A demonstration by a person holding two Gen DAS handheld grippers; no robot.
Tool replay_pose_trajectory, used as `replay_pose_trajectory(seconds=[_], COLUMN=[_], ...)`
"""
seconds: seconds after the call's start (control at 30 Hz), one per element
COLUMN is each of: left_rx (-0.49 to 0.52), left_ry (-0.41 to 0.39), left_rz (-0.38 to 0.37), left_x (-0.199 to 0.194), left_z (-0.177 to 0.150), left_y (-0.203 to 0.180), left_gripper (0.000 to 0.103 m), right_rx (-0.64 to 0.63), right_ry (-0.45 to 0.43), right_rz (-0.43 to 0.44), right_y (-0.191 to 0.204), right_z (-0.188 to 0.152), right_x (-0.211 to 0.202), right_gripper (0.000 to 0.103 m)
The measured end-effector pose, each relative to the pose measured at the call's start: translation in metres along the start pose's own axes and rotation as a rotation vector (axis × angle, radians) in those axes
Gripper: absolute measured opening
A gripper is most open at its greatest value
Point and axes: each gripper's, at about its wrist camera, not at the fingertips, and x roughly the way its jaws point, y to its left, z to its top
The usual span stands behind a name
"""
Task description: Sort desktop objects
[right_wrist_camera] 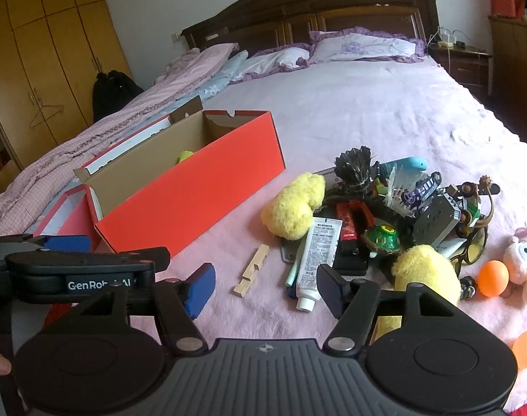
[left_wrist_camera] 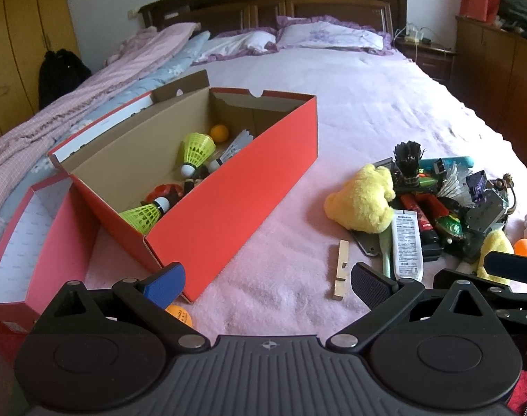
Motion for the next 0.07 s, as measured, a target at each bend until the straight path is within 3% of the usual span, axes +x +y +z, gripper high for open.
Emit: replay_pose_trajectory(seconds=[0.07], left_rx=[0.0], left_ry=[0.0], left_rz=[-0.001], left_x=[0.0002], left_z=[0.0], left_y=[0.0001], left_gripper=[0.103], right_rx=[0.001], right_ry=[-0.001], right_rz=[-0.003], right_y=[0.0012], right_z=[-0.0006], right_x=[-0.0004], right_gripper=[0.067])
